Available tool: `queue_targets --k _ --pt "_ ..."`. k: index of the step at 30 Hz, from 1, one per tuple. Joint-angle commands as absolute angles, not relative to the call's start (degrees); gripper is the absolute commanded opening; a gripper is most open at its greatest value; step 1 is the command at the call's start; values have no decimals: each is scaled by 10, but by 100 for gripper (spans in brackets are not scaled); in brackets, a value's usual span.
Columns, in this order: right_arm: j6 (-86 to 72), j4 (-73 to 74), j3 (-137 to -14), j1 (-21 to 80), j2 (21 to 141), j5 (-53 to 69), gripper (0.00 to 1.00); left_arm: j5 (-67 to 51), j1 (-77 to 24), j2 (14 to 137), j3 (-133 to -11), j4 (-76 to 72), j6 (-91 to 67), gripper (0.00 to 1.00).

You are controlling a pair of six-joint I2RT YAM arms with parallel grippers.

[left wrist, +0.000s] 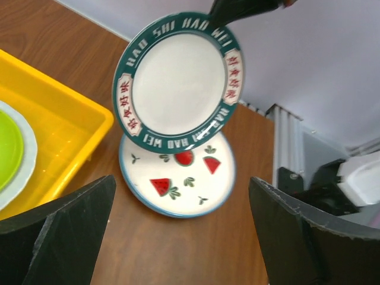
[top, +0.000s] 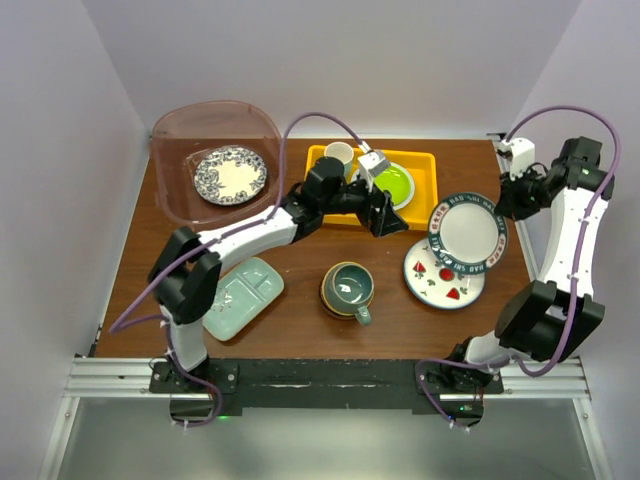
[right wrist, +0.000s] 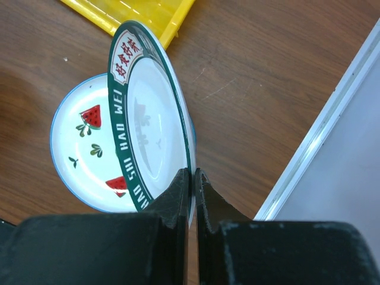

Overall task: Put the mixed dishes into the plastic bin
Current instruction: Pick up the plate at the center of the board.

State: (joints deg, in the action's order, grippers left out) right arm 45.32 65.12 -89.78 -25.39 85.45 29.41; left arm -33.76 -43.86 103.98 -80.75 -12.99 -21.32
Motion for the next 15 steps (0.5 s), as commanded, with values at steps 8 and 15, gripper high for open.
queue_targets --k 8,15 --pt "477 646 -917 -204 790 316 0 -322 -449 1185 -913 -277 -84 99" --pt "475 652 -917 -155 766 325 0 -327 -450 1254 -990 -267 -85 98"
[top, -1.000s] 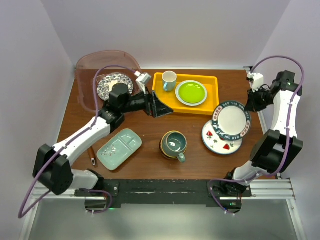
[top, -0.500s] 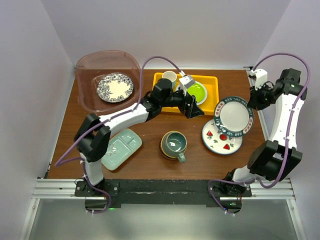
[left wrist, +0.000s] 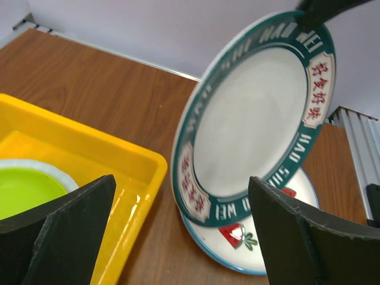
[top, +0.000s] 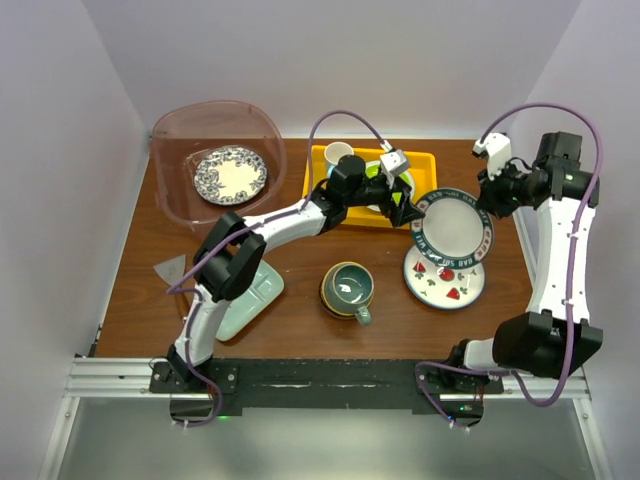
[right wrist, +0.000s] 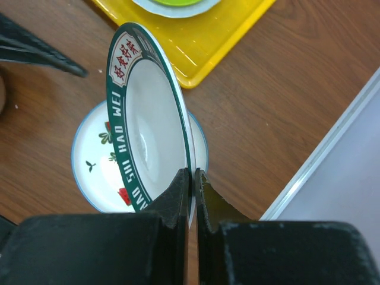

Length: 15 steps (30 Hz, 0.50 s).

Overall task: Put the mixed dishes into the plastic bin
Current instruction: Pick up the plate at the center of the board.

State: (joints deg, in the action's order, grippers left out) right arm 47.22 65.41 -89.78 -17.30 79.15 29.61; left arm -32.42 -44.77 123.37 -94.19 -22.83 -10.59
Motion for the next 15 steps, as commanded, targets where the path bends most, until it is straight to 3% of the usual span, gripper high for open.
queue_targets --k 1,4,7,9,10,12,15 --pt "475 656 -920 -153 766 329 0 -346 -451 1257 -989 -273 -93 98" --pt "475 664 -928 -149 766 348 0 -383 -450 1264 -989 -288 -105 90" --pt "469 666 -933 -143 767 361 0 -402 -450 1267 -990 -287 -114 75" --pt "468 670 -938 -142 769 367 0 -403 -448 1266 -991 -285 -117 51" --pt "465 670 -938 -141 769 370 0 -402 -447 1262 -991 -286 -123 25" --pt "461 670 -942 -141 771 374 0 -384 -445 1254 -989 -286 -132 0" --pt "446 666 -951 -141 773 384 0 -369 -441 1223 -970 -301 -142 0"
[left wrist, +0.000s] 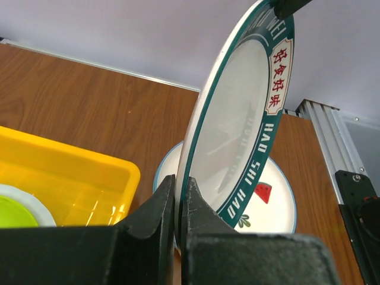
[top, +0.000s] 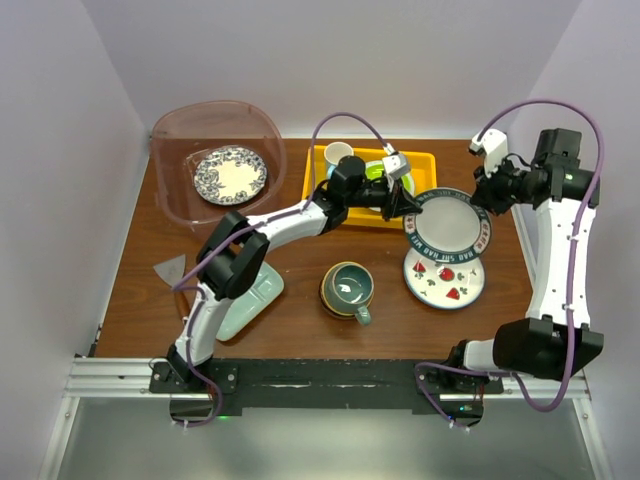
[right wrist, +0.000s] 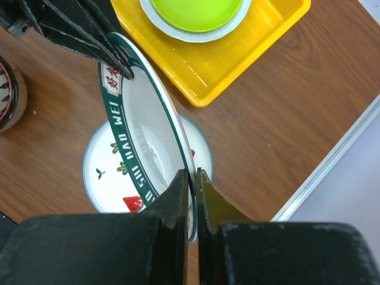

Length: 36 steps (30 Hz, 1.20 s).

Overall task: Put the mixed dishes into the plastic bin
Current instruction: Pick up the plate at the center of the board, then place the plate in the plastic bin.

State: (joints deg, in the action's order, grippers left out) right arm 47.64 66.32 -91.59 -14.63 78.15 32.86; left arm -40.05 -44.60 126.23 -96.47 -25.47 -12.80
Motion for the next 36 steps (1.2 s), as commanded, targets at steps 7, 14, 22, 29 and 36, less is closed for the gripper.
queue_targets --k 7,14,22,29,36 --pt "337 654 -1010 -142 798 416 48 -344 -389 1116 -899 -361 -300 0" --pt "243 614 -1049 -145 802 475 91 -325 -319 995 -846 -252 -359 0" --pt "129 469 -949 -149 754 418 98 -269 -255 829 -764 -109 -316 0" --pt "72 430 -894 -150 748 394 98 -209 -196 709 -702 -40 -278 0" --pt "70 416 -852 -151 764 453 98 -144 -168 632 -677 32 -251 0"
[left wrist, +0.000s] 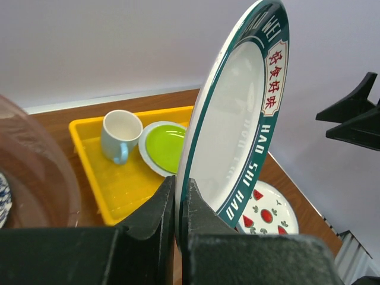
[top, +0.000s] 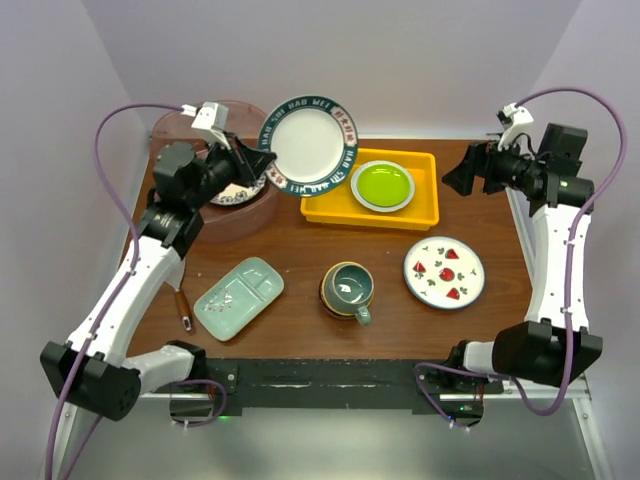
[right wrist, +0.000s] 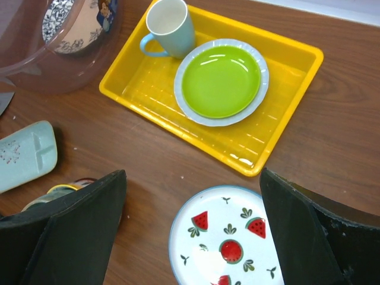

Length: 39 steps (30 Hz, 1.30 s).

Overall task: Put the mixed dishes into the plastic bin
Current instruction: Place the plate in the plastic bin.

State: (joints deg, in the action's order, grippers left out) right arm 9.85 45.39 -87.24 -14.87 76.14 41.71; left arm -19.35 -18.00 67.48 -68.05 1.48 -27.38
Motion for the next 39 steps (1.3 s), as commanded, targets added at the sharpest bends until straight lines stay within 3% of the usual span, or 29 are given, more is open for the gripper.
queue_targets --k 1,14,39 --pt "70 413 -846 -150 765 458 98 -139 -167 627 -675 37 -250 0" --pt "61 370 -777 -150 753 488 98 -78 -139 575 -642 69 -254 0" --pt "67 365 -758 -150 751 506 98 -80 -109 565 -636 62 -298 0"
